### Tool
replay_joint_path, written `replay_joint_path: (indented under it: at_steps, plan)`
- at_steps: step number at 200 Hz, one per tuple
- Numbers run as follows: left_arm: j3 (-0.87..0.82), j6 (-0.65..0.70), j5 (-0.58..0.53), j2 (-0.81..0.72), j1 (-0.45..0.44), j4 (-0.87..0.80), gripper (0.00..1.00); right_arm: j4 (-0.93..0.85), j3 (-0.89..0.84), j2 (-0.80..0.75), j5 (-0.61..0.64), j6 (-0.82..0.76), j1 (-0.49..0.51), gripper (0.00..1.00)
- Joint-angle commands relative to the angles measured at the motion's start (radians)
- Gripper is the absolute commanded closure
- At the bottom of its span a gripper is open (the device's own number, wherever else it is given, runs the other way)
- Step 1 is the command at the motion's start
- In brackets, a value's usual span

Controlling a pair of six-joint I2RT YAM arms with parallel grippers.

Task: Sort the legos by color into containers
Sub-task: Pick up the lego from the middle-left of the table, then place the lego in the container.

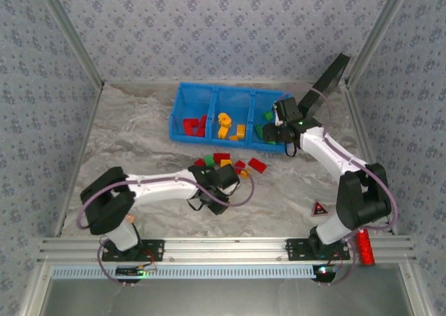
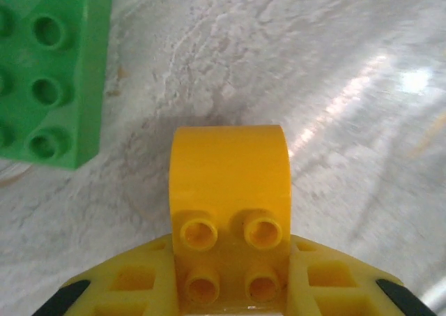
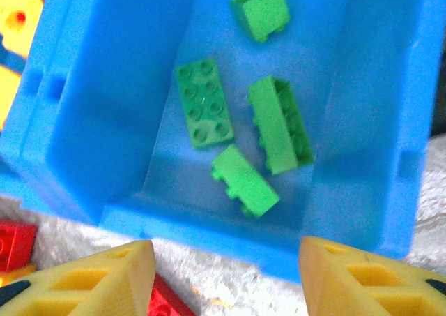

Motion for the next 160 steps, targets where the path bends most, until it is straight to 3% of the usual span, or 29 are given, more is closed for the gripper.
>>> replay_joint_path:
  at_steps: [1,45,78,116,132,160]
  plan:
    - [0.091,0.035,0.067,-0.094,0.069,-0.121,0.85,0.033,-0.062,-0.076,-0.036,-0.002,0.032,0.42]
    - [0.308,0.146,0.105,-0.128,0.234,-0.205,0.84,0.049,-0.133,-0.169,-0.12,-0.109,0.123,0.4]
    - [0.519,0.178,0.097,-0.048,0.34,-0.216,0.84,0.126,-0.218,-0.227,-0.156,-0.309,0.239,0.38]
    - [0.746,0.193,0.1,0.12,0.419,-0.229,0.83,0.208,-0.3,-0.254,-0.25,-0.597,0.355,0.31]
    - [0.872,0.213,0.094,0.219,0.441,-0.279,0.82,0.187,-0.28,-0.228,-0.302,-0.632,0.365,0.3]
    - [1.115,0.246,0.007,0.406,0.457,-0.4,0.82,0.106,-0.218,-0.14,-0.257,-0.731,0.415,0.28]
